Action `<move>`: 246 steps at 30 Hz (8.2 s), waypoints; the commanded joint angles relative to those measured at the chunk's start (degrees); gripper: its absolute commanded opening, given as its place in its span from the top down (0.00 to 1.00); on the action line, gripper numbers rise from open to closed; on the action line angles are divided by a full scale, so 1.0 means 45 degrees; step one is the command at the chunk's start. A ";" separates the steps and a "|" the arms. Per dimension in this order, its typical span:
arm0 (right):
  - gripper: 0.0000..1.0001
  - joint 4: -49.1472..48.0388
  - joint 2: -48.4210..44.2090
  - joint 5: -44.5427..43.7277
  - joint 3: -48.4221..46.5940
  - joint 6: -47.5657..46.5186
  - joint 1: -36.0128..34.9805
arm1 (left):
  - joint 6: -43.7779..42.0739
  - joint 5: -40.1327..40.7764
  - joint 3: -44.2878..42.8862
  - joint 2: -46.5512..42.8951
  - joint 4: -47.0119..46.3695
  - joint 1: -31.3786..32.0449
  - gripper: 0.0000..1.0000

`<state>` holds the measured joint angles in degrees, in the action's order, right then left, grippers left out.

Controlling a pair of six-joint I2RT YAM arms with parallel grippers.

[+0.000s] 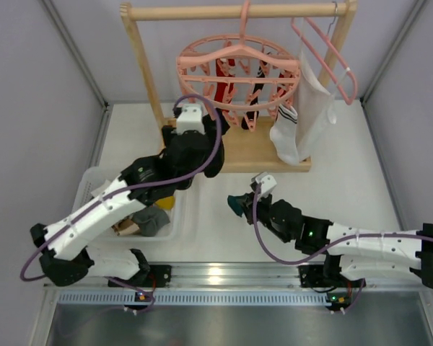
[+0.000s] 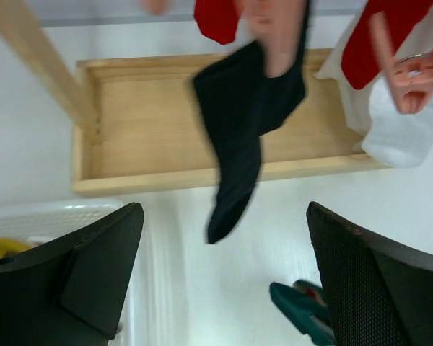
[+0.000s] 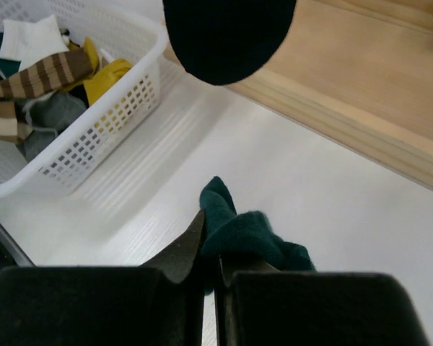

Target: Remove the socks clipped to the hanger

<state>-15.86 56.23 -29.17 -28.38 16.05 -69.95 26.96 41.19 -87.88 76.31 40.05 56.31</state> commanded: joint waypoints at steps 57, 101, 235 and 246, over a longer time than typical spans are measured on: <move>0.01 0.9302 -0.5852 -0.1759 -0.2736 0.1979 0.0037 | -0.2045 -0.5345 0.8824 -0.1553 -1.2901 -0.0407 0.02; 0.24 1.1471 0.3358 -0.3692 -1.4330 -0.0285 0.0037 | -0.1909 0.3695 0.7888 0.2944 -1.5483 0.2758 1.00; 0.01 0.7918 -0.4916 0.4939 -0.3126 0.0768 0.5428 | -0.0931 -0.8865 0.5117 -0.6844 -0.4545 -0.5815 0.02; 0.01 0.8465 -0.5776 0.5642 -0.3459 0.0807 0.5408 | -0.1929 -1.0516 -0.0114 -0.2587 -0.4506 -0.6127 0.02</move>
<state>22.02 30.83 -5.72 -42.04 19.64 -46.22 20.40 -1.26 -83.44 60.97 21.67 29.56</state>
